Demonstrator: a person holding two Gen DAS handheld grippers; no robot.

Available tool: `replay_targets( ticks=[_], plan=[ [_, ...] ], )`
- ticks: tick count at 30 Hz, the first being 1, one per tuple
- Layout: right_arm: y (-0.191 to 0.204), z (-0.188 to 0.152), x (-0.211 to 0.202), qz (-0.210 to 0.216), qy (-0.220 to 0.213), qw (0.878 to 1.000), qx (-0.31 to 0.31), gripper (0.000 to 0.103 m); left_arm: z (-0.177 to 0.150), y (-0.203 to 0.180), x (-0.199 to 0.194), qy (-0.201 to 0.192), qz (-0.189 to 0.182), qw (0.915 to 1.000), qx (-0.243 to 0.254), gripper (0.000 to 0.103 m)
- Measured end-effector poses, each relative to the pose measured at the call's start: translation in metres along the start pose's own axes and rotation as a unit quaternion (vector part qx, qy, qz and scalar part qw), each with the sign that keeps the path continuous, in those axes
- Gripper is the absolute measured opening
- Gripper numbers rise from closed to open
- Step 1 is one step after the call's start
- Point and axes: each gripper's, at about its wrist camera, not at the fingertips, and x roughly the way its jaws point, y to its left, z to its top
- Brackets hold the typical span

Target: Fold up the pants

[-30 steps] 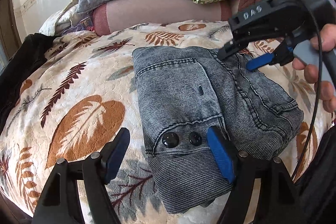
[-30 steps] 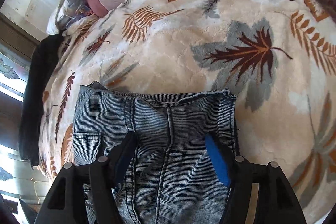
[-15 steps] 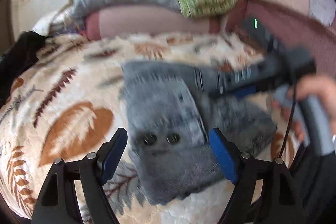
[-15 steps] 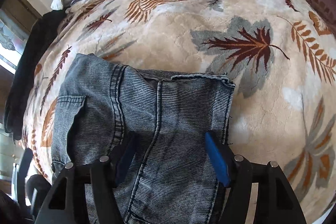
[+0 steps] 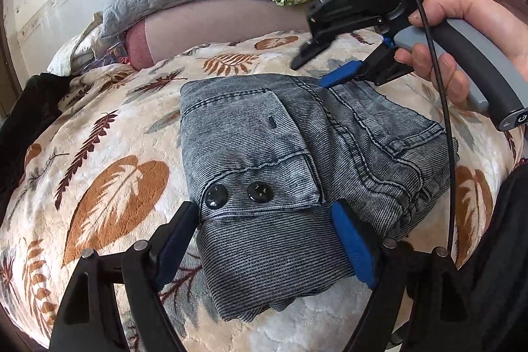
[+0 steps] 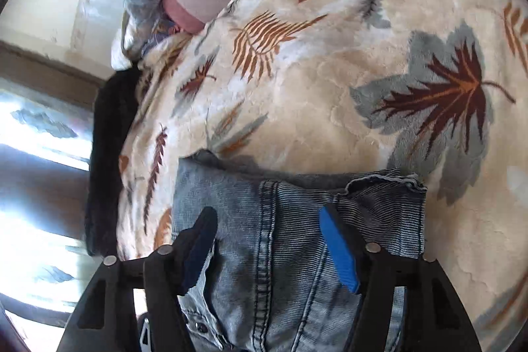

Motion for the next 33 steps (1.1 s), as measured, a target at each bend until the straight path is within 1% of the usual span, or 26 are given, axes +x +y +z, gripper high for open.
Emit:
replay_targets(
  ticks=[1,3,5,7,9,10,11,13,14,15,16,18,20,21,22,23,24,25,26,27,28,29,30,31,32,33],
  plan=[
    [0.0,0.0,-0.002,-0.004,0.001,1.0,0.002,0.036,0.0,0.0,0.0,0.0,0.001,1.0,0.0,0.084],
    [0.01,-0.001,-0.005,-0.018,0.011,0.999,-0.028,0.036,0.001,-0.001,0.001,0.0,0.004,1.0,-0.001,0.084],
    [0.018,0.002,-0.012,-0.03,0.015,0.999,-0.032,0.037,0.002,-0.001,0.0,-0.001,0.005,1.0,-0.008,0.085],
    [0.039,0.004,-0.02,-0.056,0.003,0.996,-0.066,0.044,0.003,0.006,-0.003,-0.006,-0.009,0.9995,-0.03,0.084],
    [0.071,0.005,-0.021,-0.091,0.0,0.988,-0.129,0.063,0.006,0.021,-0.011,-0.015,-0.047,0.9956,-0.08,0.084],
    [0.085,0.006,-0.02,-0.103,0.008,0.982,-0.157,0.068,0.006,0.032,-0.017,-0.029,-0.073,0.9905,-0.113,0.084],
    [0.1,0.006,-0.017,-0.113,0.016,0.976,-0.184,0.07,0.006,0.044,-0.025,-0.045,-0.091,0.9836,-0.149,0.084],
    [0.131,0.008,-0.004,-0.137,0.031,0.961,-0.236,0.07,0.003,0.069,-0.037,-0.067,-0.099,0.9691,-0.216,0.084],
    [0.146,0.01,0.008,-0.156,0.043,0.952,-0.259,0.071,0.0,0.08,-0.038,-0.066,-0.098,0.9625,-0.244,0.084],
    [0.158,0.012,0.022,-0.173,0.059,0.943,-0.279,0.072,-0.003,0.092,-0.037,-0.059,-0.096,0.9553,-0.273,0.084],
    [0.169,0.012,0.037,-0.187,0.075,0.933,-0.297,0.072,-0.008,0.103,-0.034,-0.048,-0.101,0.9461,-0.304,0.084],
    [0.185,0.013,0.071,-0.223,0.115,0.912,-0.325,0.072,-0.02,0.12,-0.021,-0.011,-0.128,0.9256,-0.356,0.084],
    [0.195,0.008,0.103,-0.253,0.15,0.889,-0.351,0.072,-0.03,0.128,-0.006,0.025,-0.164,0.9071,-0.387,0.084],
    [0.198,0.006,0.118,-0.268,0.167,0.877,-0.361,0.072,-0.034,0.129,-0.002,0.037,-0.179,0.8996,-0.397,0.084],
    [0.2,0.005,0.132,-0.284,0.18,0.867,-0.368,0.072,-0.035,0.129,0.0,0.039,-0.186,0.898,-0.397,0.084],
    [0.201,0.005,0.143,-0.298,0.189,0.86,-0.369,0.072,-0.033,0.127,-0.001,0.037,-0.186,0.901,-0.39,0.084],
    [0.199,0.006,0.152,-0.309,0.197,0.855,-0.366,0.072,-0.03,0.123,0.0,0.039,-0.192,0.9036,-0.381,0.084],
    [0.196,0.007,0.16,-0.316,0.209,0.852,-0.36,0.071,-0.028,0.118,0.004,0.047,-0.204,0.9037,-0.373,0.084],
    [0.192,0.006,0.166,-0.321,0.223,0.85,-0.354,0.063,-0.025,0.113,0.009,0.057,-0.215,0.9027,-0.369,0.084],
    [0.189,0.005,0.17,-0.322,0.236,0.846,-0.352,0.033,-0.023,0.108,0.011,0.063,-0.215,0.9045,-0.363,0.084],
    [0.187,0.002,0.172,-0.319,0.247,0.844,-0.352,0.024,-0.021,0.103,0.012,0.064,-0.209,0.9099,-0.352,0.083],
    [0.187,-0.002,0.17,-0.323,0.242,0.839,-0.364,0.019,-0.017,0.098,0.011,0.067,-0.205,0.9163,-0.337,0.082],
    [0.188,-0.004,0.167,-0.325,0.235,0.838,-0.371,0.016,-0.014,0.092,0.012,0.068,-0.207,0.9214,-0.322,0.057],
    [0.188,-0.004,0.162,-0.323,0.224,0.841,-0.371,0.016,-0.011,0.085,0.014,0.077,-0.21,0.9252,-0.307,0.05],
    [0.189,-0.004,0.156,-0.32,0.213,0.846,-0.37,0.015,-0.009,0.081,0.012,0.072,-0.196,0.9317,-0.297,0.05],
    [0.188,-0.003,0.15,-0.314,0.204,0.851,-0.368,0.015,-0.007,0.077,0.01,0.07,-0.189,0.9362,-0.288,0.05]
  ],
)
